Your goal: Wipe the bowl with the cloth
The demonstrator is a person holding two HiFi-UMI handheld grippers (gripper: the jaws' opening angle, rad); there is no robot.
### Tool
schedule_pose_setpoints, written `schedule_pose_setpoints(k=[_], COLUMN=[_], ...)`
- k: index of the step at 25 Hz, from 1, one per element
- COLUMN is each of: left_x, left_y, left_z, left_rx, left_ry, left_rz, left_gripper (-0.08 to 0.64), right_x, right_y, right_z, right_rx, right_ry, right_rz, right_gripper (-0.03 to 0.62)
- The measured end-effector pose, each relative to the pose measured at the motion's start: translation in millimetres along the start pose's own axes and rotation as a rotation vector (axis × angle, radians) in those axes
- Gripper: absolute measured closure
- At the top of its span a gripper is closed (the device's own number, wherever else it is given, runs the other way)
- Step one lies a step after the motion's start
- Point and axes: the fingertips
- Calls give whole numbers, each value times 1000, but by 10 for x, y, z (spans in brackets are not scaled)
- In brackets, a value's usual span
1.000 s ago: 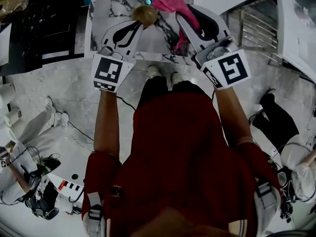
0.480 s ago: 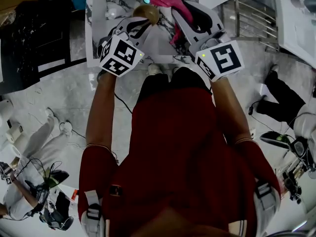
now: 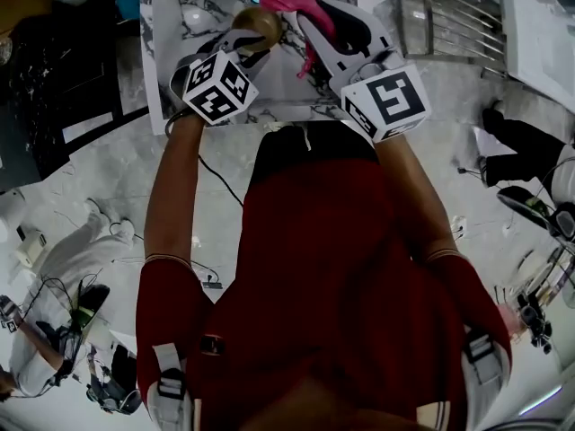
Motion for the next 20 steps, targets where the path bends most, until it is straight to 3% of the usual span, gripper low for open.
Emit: schedule_pose_setpoints(k=[9,20], left_x=[443,708], left_y=[158,147], left_z=[426,702], left_rx=[34,96], left_ry=[-147,-264], left_rz=[132,135], left_gripper=[465,464], right_x=[145,179], right_y=[110,193], right_z=[108,200], right_rx=[38,60], right_ry=[-16,-32], right_rz=[-26,-25], right_gripper=[505,505])
Point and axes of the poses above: the fingertips, and each gripper's own axes: x forward along the fingers, y to its right, z out of its underside, and after that the axes turned 1 degree about z, right-handed
